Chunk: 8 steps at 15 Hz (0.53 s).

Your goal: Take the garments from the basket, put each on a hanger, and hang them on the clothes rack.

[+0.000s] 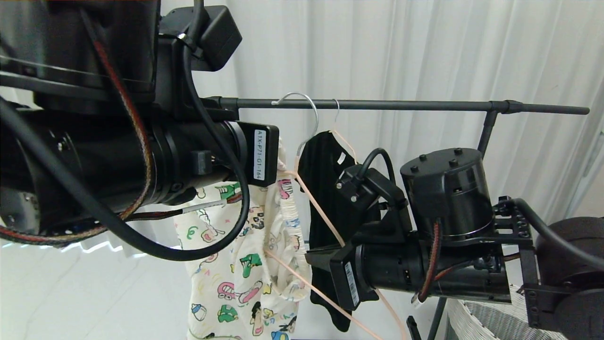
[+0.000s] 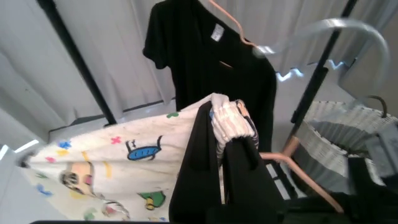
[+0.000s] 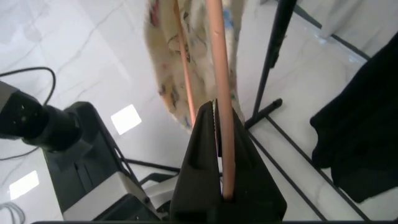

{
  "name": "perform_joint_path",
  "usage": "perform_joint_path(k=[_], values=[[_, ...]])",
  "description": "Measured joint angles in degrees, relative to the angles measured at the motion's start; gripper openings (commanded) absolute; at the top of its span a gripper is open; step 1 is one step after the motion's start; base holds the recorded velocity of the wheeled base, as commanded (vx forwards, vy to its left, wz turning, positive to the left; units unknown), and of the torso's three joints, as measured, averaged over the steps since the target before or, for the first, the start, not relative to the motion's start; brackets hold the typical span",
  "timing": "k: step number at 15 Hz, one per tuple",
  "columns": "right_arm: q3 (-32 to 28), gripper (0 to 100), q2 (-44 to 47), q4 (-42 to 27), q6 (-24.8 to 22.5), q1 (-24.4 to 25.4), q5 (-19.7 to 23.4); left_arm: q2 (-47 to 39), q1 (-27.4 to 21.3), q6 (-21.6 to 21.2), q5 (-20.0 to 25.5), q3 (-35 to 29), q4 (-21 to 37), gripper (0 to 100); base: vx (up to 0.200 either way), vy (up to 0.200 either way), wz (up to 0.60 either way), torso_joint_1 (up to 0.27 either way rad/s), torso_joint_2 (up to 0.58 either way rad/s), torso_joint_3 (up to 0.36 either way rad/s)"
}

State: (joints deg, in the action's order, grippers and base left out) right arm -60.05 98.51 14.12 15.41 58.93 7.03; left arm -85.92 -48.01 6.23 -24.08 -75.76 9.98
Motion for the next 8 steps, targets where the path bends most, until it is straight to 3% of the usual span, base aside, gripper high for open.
perform_joint_path(k=[6, 7, 8], values=[[-0.2, 0, 1.1, 1.12, 0.88, 0.71, -3.89, -0.07, -1.02, 0.44, -0.09, 0.3, 0.02, 0, 0.0, 0.0, 0.0, 0.0, 0.0, 0.0], [-0.09, 0, 1.13, 1.5, 0.87, 0.71, -4.61, -0.07, -0.94, 0.74, -0.2, 0.35, 0.02, 100, 0.0, 0.0, 0.0, 0.0, 0.0, 0.0], [0.02, 0, 1.18, 2.08, 0.9, 0.71, -6.03, -0.05, -0.52, 0.79, -0.3, 0.35, 0.02, 100, 0.0, 0.0, 0.0, 0.0, 0.0, 0.0]])
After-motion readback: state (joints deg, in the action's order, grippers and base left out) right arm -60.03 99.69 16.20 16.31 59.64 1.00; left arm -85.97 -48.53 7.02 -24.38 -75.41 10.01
